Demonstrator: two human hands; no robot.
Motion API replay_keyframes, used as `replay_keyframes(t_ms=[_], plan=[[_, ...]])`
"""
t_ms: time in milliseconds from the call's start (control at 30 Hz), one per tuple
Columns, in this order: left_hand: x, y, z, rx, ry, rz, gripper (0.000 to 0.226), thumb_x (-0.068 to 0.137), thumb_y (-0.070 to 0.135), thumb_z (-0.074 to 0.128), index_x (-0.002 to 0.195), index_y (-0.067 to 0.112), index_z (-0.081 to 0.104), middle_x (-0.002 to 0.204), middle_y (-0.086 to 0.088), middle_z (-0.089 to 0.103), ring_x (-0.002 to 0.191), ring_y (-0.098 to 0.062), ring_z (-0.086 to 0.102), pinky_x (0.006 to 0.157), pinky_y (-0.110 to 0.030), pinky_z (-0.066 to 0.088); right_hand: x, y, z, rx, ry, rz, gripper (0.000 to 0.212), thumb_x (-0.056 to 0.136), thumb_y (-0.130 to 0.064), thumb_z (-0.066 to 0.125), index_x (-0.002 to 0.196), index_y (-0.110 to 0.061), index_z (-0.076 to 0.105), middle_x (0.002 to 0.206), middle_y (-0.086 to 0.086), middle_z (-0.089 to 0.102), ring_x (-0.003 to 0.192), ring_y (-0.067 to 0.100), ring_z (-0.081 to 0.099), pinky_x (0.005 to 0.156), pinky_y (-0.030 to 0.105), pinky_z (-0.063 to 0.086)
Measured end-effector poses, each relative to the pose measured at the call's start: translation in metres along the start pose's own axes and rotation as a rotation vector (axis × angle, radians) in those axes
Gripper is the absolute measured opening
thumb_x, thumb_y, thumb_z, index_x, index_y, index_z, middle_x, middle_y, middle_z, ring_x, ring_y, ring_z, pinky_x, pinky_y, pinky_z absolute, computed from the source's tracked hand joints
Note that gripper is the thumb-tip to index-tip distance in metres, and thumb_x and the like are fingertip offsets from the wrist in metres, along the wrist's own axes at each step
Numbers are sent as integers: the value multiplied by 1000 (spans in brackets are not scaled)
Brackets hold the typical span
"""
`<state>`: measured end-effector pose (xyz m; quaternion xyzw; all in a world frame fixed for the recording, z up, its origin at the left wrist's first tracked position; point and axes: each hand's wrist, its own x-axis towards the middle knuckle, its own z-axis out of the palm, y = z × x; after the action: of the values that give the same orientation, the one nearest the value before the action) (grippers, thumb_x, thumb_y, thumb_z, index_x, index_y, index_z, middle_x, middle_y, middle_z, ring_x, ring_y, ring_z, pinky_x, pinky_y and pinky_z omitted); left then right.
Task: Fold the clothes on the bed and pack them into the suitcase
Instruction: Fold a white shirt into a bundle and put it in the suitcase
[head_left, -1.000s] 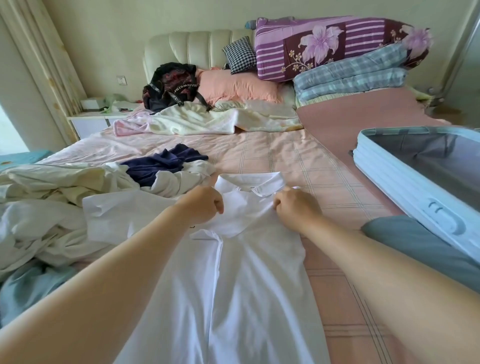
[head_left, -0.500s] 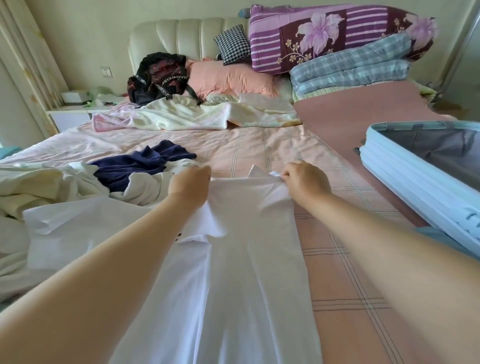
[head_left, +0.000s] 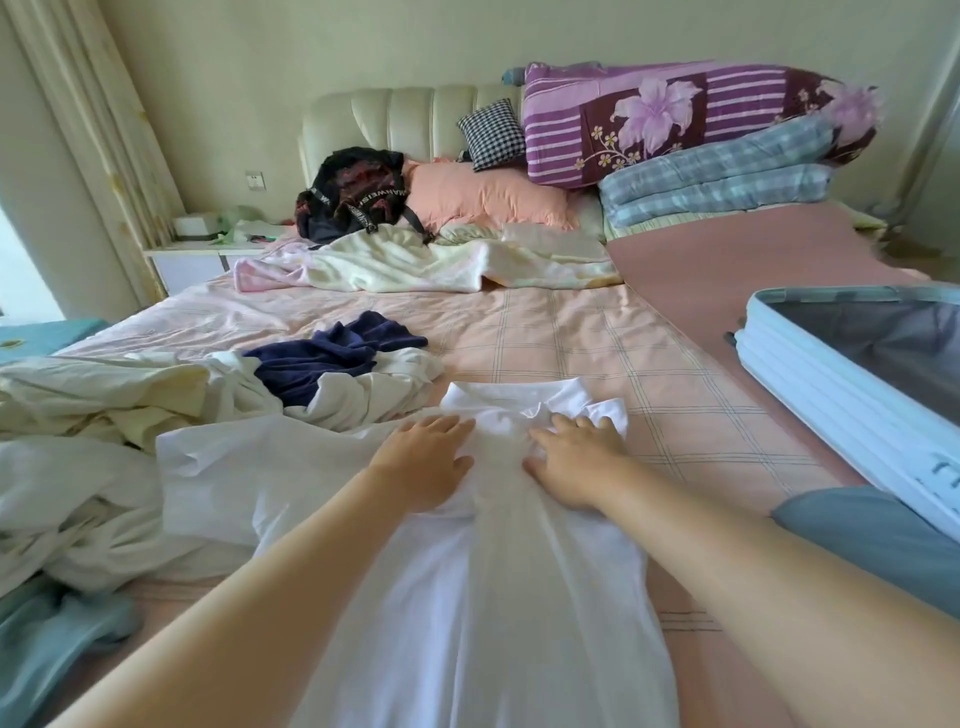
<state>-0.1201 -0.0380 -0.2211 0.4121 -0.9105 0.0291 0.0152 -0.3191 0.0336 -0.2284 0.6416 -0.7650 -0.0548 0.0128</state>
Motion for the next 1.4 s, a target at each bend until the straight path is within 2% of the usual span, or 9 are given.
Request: replay_keyframes(t_ms=[200, 500, 667, 833, 967, 1100, 1233, 1333, 1400], plan=[[-61, -70, -49, 92, 290, -197, 48, 86, 6, 45, 131, 21, 48, 129, -1, 50, 120, -23, 41, 103, -33, 31, -15, -85, -50, 179, 186, -189, 41, 101, -38, 42, 138, -24, 51, 145, 5, 45, 131, 28, 43, 109, 42, 31], [-137, -169, -72, 190, 47, -489, 49, 89, 54, 51, 131, 29, 58, 126, 0, 63, 120, -22, 54, 102, -35, 36, -10, -237, -87, 553, 193, -375, 52, 97, -17, 44, 148, -27, 38, 146, 3, 43, 120, 32, 55, 92, 42, 48], [-137, -165, -88, -307, 232, -442, 23, 98, 27, 49, 114, 16, 62, 107, -9, 66, 94, -28, 61, 77, -33, 48, -5, -252, -89, 653, 247, -323, 57, 91, -24, 55, 144, -36, 38, 126, 4, 41, 99, 29, 57, 77, 36, 47], [-111, -118, -128, -1055, 297, -443, 9, 90, 17, 63, 83, 16, 68, 75, -10, 65, 59, -20, 62, 52, -27, 51, -10, -207, -103, 1096, 379, -220, 15, 95, -34, 58, 90, -34, 72, 70, -16, 64, 76, 8, 61, 72, 31, 45], [-86, -71, -137, -1562, 178, -297, 10, 98, 16, 59, 109, 15, 57, 83, -6, 72, 64, -16, 65, 63, -29, 51, -20, -128, -108, 1353, 347, 56, 27, 94, -14, 54, 73, -22, 69, 68, -3, 65, 47, 15, 54, 53, 29, 44], [-58, -50, -110, -1051, 267, -400, 28, 93, 22, 64, 120, 20, 63, 110, -3, 70, 89, -15, 66, 70, -24, 49, -34, -44, -76, 1470, 146, 439, 21, 92, -18, 54, 100, -10, 72, 83, 7, 75, 54, 24, 68, 51, 29, 52], [-51, -24, -61, -648, -147, -268, 42, 90, 39, 65, 127, 21, 64, 117, 9, 62, 100, -19, 64, 81, -29, 52, -42, -9, -48, 1511, 61, 644, 36, 88, -34, 50, 115, -13, 59, 89, 16, 74, 53, 30, 68, 48, 31, 51], [-55, -3, -38, -482, -237, -199, 29, 87, 43, 63, 114, 35, 68, 122, 8, 54, 119, -15, 48, 106, -36, 42, -48, -11, -44, 1239, 50, 626, 55, 80, -64, 50, 113, -20, 56, 104, 12, 72, 68, 27, 68, 60, 31, 51], [-53, 6, -32, -420, -136, -139, 21, 85, 43, 67, 105, 41, 68, 122, 11, 49, 122, -12, 37, 108, -33, 33, -47, -16, -37, 849, 86, 473, 56, 81, -58, 55, 130, -30, 50, 130, 7, 56, 106, 27, 62, 82, 34, 50]])
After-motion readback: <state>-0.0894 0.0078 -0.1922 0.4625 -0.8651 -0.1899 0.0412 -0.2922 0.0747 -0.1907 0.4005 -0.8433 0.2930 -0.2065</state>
